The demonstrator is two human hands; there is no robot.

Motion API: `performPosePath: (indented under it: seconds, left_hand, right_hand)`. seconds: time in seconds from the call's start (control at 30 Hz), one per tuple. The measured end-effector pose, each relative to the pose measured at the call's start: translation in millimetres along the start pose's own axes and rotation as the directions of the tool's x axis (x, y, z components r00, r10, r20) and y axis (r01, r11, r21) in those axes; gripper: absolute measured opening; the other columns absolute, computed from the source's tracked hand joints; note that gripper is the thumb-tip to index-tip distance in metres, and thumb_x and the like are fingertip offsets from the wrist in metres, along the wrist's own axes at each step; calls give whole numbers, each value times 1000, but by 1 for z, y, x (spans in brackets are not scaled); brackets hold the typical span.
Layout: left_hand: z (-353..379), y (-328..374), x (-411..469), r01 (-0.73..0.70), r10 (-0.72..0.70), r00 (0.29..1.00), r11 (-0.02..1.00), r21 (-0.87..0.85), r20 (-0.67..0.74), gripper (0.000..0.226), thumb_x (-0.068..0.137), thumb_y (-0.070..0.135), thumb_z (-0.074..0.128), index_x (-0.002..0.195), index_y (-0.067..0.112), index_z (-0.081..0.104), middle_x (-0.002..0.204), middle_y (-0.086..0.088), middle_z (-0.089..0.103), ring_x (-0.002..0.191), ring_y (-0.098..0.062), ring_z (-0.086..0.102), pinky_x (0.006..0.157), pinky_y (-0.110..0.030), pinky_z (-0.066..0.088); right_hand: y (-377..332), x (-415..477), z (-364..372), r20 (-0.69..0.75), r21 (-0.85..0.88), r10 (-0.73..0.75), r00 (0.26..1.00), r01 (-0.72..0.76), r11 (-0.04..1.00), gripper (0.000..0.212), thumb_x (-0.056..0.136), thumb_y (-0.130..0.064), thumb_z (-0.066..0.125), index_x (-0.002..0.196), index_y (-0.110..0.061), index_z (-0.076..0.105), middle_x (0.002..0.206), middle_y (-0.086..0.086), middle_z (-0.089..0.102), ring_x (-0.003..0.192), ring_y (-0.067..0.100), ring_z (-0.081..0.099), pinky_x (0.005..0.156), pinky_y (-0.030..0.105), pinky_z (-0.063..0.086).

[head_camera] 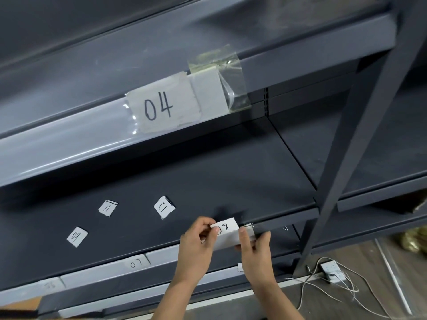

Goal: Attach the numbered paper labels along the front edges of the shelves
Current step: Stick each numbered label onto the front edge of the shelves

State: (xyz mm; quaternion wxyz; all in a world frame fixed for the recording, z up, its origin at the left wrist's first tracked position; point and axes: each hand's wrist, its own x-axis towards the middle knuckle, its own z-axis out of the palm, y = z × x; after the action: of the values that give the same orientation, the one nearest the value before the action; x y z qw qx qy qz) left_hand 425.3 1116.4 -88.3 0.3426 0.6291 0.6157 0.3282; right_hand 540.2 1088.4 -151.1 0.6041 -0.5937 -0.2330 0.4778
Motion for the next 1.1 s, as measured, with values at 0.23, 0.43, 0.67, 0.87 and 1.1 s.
performPosePath:
  seconds: [0.23,0.43,0.67,0.87,1.1]
  left_hand:
    - [9,-3,1,-16,16,997,1000,3,-81,16,90,13,65,89,28,62,79,11,71,77,-5,65,71,-14,48]
    - [11,-4,0,0,0,996,1000,-2,-92,15,90,13,65,90,28,63,80,11,71,78,-5,65,70,-12,47]
    - [11,-4,-2,2,-4,996,1000,-16,-87,14,90,12,64,89,26,64,80,11,71,79,-5,64,69,-9,44]
    - [10,-7,-6,-9,8,998,1000,-15,-70,14,90,12,64,89,27,63,82,15,70,81,-5,65,72,-12,46]
    - [10,-9,-6,-61,63,996,998,23,-61,14,91,12,64,91,26,64,87,20,68,83,-6,64,75,-16,48]
  right_hand:
    - [-2,1,-4,76,-14,-2,997,3,1000,35,97,-15,53,125,-3,37,101,-5,59,78,-3,65,66,18,55]
    - [-4,1,-6,100,-12,3,995,-1,1000,32,96,-13,52,122,0,37,102,-1,59,78,-2,64,64,15,53]
    - [-10,-2,-8,109,-8,27,994,-26,1000,33,96,-13,53,120,3,36,103,6,61,86,14,65,62,13,51]
    - [-16,-4,-6,95,37,58,994,-62,997,30,97,-12,52,119,0,36,98,5,60,86,23,63,57,9,48]
    - [-17,-2,-2,71,48,99,992,-103,994,24,96,-13,54,112,-5,38,94,1,59,82,17,61,63,14,52]
